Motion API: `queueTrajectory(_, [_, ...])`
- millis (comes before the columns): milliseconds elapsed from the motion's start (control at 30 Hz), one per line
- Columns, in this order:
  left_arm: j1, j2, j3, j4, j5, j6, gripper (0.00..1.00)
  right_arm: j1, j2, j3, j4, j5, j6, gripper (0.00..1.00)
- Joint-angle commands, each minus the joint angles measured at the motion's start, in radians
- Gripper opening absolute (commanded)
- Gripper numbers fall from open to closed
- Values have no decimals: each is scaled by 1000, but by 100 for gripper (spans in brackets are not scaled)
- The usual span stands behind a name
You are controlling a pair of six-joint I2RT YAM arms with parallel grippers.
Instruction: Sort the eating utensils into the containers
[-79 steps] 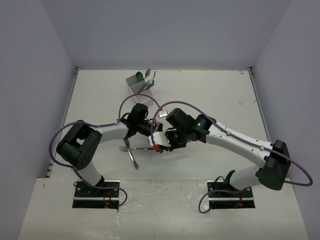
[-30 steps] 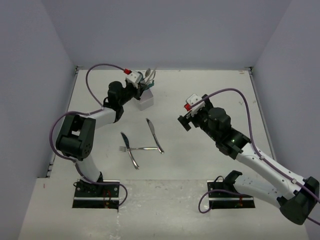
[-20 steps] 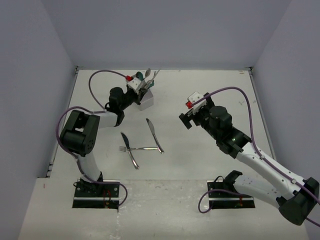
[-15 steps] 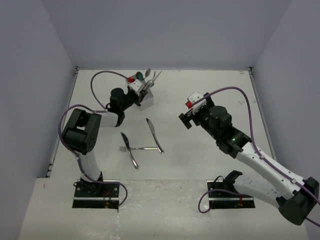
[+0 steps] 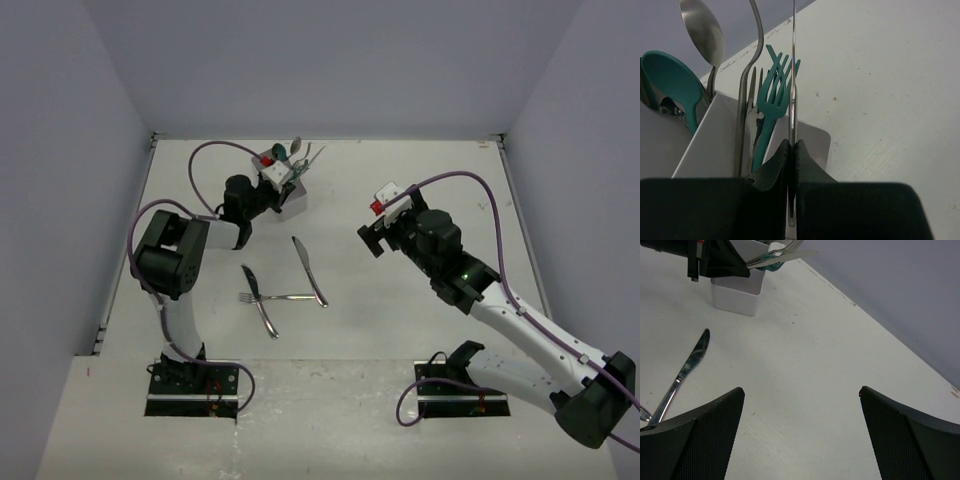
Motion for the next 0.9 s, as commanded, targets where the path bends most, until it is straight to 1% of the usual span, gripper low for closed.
queueTrajectory(0, [14,26,52,41,0,27,0,-6,4,49,7,24,0,99])
queueTrajectory(300, [23,54,89,-24,27,17,0,-12,0,54,-22,39,-8,99])
queueTrajectory(533, [23,40,109,-134,76,14,0,-14,4,49,-23,36,-5,99])
queueTrajectory(733, [23,18,77,-114,39,-12,0,-14,-2,43,-29,33,8,99])
queueTrajectory(867, [23,5,75,-129,27,-23,0,-14,-8,43,-32,25,15,99])
